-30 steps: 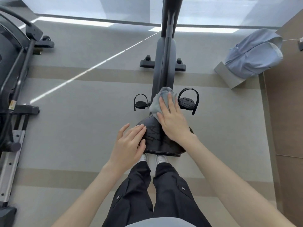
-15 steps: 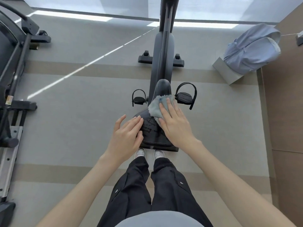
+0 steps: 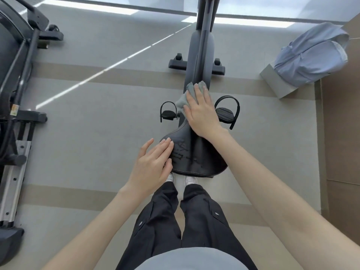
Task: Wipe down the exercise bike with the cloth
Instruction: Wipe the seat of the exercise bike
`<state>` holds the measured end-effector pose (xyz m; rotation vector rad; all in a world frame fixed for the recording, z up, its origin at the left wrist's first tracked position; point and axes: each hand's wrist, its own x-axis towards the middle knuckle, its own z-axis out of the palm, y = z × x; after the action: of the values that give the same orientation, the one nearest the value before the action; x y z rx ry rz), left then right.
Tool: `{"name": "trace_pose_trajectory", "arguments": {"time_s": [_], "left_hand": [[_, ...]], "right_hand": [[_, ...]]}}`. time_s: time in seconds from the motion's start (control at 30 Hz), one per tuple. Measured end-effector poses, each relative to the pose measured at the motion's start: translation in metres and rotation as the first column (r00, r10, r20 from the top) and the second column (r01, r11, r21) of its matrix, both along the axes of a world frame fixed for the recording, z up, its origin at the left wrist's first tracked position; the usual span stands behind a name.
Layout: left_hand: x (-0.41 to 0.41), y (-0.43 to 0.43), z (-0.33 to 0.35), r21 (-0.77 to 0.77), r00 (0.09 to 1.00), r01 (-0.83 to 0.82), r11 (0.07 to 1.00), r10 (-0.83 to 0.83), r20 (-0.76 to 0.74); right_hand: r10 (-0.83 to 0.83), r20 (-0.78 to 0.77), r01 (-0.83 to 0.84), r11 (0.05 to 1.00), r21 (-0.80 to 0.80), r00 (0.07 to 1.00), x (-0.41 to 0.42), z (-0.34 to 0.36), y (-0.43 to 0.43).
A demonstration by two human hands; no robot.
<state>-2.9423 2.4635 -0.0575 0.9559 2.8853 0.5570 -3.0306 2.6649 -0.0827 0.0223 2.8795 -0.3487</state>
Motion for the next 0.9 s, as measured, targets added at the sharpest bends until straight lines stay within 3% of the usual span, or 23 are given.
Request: {"name": "trace_pose_trajectory", "arguments": {"time_s": [0.17,0.37,0.47,0.63,0.9], "left_hand": [[0.001,0.000,0.000,-0.010,1.000,-0.008,1.000,0.008,0.010],[0.004,0.003,0.001,-0.025,1.000,-0.024,0.999,0.023,-0.004],[0.005,0.005,0.000,0.001,0.999,-0.041,0.999,0.041,-0.023],[0.005,0.003,0.003,-0.014,1.000,-0.024,1.000,0.024,0.006],[0.005,-0.037,0.014,-0.050,0.969,-0.246,0.968,0.243,-0.055]], "right_hand": [[-0.030,-0.035,0.025,0.988,-0.153,0.999,-0.009,0.004,0.003],[0.079,-0.095,-0.096,0.975,-0.202,0.992,0.068,0.017,0.008],[0.064,0.031,-0.058,0.982,-0.179,0.997,0.119,0.019,0.019],[0.155,0.010,-0.153,0.984,-0.091,0.988,0.172,0.026,0.028],[0.475,-0.014,-0.475,0.880,0.025,0.880,0.109,0.029,-0.017]]}}
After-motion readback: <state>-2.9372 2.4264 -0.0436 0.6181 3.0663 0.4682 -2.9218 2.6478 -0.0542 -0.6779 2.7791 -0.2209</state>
